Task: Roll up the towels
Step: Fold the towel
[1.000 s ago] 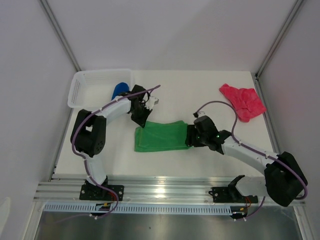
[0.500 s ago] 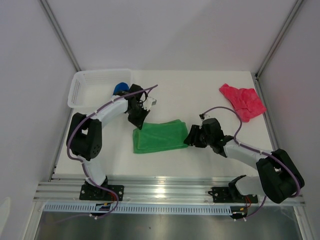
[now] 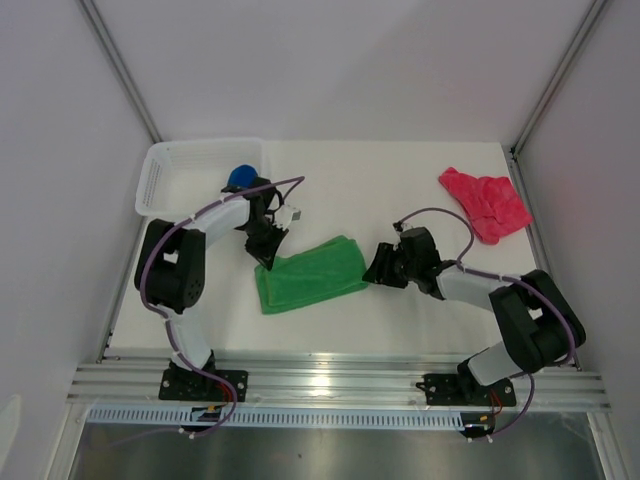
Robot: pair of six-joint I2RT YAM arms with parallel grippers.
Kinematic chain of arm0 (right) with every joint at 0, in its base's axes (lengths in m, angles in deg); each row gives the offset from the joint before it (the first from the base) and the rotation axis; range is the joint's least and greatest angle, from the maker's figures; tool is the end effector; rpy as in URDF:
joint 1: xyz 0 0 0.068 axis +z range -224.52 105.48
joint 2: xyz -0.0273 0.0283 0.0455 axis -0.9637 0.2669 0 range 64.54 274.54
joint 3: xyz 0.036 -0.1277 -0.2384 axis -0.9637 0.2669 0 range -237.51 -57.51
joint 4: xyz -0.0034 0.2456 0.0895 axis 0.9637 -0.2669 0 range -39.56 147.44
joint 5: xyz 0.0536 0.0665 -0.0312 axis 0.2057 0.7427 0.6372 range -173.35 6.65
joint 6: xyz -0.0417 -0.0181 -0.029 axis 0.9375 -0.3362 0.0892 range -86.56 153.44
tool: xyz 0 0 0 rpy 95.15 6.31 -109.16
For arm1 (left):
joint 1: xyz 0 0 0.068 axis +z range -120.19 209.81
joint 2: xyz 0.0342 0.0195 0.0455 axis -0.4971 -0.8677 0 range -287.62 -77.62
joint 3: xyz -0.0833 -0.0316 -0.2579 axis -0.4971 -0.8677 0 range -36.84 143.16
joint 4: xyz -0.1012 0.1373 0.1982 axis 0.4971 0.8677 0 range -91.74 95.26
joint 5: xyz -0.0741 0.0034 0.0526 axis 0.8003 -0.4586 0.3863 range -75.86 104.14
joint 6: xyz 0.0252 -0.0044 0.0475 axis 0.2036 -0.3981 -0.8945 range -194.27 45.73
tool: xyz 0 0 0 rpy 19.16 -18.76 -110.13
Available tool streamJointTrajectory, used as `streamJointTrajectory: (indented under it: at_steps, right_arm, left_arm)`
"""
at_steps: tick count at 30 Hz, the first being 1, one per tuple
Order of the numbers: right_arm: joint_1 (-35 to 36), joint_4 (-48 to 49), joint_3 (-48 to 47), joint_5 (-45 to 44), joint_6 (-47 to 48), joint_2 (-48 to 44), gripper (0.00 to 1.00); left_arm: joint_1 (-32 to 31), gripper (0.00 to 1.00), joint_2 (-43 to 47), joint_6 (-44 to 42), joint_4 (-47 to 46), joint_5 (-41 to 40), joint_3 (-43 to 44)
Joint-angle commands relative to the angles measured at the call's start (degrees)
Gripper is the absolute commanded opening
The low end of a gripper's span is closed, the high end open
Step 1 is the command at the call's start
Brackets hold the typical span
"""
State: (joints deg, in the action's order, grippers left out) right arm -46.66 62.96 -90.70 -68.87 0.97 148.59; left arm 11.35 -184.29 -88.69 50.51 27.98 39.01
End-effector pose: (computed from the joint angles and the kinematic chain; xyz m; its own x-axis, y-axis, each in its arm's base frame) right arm 0.2345 0.1340 0.1468 -0.8569 0.1350 -0.4975 -0.1752 0.8314 0.5274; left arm 0.3293 -0.1188 0.1846 -0.8286 0.5314 -0.1762 0.5587 0.8049 -0.2001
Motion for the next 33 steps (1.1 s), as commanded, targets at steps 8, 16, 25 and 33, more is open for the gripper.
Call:
streamJointTrajectory:
  at_steps: [8, 16, 25, 33]
  right_arm:
    - [-4.6, 4.9, -15.2, 5.8, 4.4, 11.9, 0.53]
    - [-4.9, 6.1, -23.2, 11.4, 3.6, 22.3, 0.53]
    - [-4.8, 10.7, -21.9, 10.7, -1.0, 26.2, 0.22]
    - [-6.1, 9.9, -9.8, 5.2, -1.1, 10.4, 0.02]
  left_arm:
    - [0.0, 0.03, 0.2, -2.1, -1.5, -0.8, -0.1]
    - [0.0, 0.03, 0.1, -2.2, -1.7, -1.0, -0.6]
    - [0.0, 0.02, 0.6, -3.2, -2.2, -0.7, -0.6]
    - [-0.7, 0.01, -1.2, -3.5, -3.2, 4.8, 3.3]
